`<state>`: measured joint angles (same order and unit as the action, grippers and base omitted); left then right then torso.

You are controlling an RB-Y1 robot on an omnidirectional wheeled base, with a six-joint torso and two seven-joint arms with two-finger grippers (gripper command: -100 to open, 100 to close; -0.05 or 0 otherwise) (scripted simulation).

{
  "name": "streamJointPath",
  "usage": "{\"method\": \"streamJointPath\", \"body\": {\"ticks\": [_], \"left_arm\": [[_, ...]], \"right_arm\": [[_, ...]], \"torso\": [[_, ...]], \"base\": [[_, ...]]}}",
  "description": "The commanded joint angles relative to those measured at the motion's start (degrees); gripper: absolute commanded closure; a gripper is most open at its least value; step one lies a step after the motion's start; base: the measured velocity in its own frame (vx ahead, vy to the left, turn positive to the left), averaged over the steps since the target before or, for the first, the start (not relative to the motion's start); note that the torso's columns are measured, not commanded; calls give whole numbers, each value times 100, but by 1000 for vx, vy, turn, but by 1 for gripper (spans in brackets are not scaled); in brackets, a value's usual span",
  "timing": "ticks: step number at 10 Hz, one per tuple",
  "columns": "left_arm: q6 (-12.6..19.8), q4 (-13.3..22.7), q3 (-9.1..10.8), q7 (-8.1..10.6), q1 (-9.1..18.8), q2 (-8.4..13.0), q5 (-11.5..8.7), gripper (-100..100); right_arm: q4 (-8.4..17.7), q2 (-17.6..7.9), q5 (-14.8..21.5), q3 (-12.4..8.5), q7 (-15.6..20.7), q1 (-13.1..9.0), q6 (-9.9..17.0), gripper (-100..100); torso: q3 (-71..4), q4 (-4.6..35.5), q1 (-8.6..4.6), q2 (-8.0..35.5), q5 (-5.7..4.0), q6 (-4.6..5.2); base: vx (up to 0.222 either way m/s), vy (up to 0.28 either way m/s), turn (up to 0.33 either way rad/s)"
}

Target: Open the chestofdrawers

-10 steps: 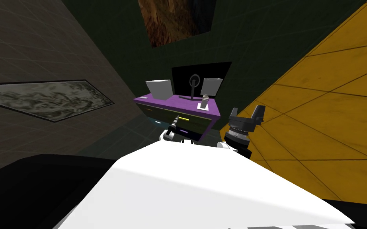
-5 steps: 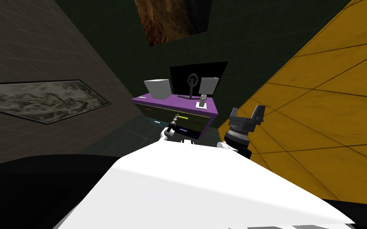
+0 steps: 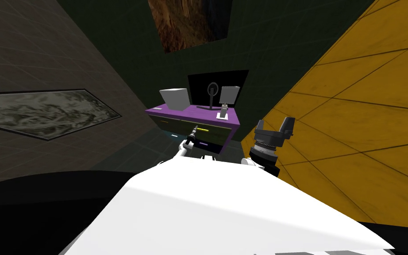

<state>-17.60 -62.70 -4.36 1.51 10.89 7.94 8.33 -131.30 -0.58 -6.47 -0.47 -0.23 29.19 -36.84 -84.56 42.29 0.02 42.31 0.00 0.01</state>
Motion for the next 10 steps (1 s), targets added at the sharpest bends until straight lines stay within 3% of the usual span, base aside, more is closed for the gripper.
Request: {"method": "streamJointPath", "body": {"ticks": [1,2,3,4,5,6,8,9,10], "left_arm": [[-67,406,105,-29,308,-46,4,-100],[-67,484,105,-29,308,-46,4,-100],[-174,711,295,-41,590,-65,-3,-100],[-174,919,295,-41,698,-65,-3,-100],[-280,1116,486,-54,927,-84,-11,-100],[-280,1321,486,-54,1089,-84,-11,-100],[-280,1481,486,-54,1089,-84,-11,-100],[-387,1722,677,-66,1364,-103,-18,-100],[-387,1931,677,-66,1480,-103,-18,-100]], "right_arm": [[0,0,0,0,0,0,0,0],[0,0,0,0,0,1,0,0],[0,0,0,0,0,1,0,0],[0,0,0,0,0,0,0,0],[0,0,0,0,0,1,0,0],[0,0,0,0,0,0,0,0],[0,0,0,0,0,1,0,0],[0,0,0,0,0,1,0,0],[0,0,0,0,0,0,0,0]], "torso": [[1,1,-2,0,0,-1],[-5,-3,-4,-11,-1,-3],[-9,-5,-3,-17,0,-2],[-1,0,-4,-1,-1,2],[5,2,0,6,0,-3],[7,3,-1,9,0,0],[-3,-2,0,-7,0,-4],[-10,-5,1,-18,1,-2],[-3,-1,-5,-4,-1,2]], "base": [[-30,-2,-5],[0,0,0],[-46,-5,-120],[-62,3,-56],[-75,2,-86],[-77,-4,-47],[-34,1,2],[-57,-4,-99],[-59,-4,-59]]}}
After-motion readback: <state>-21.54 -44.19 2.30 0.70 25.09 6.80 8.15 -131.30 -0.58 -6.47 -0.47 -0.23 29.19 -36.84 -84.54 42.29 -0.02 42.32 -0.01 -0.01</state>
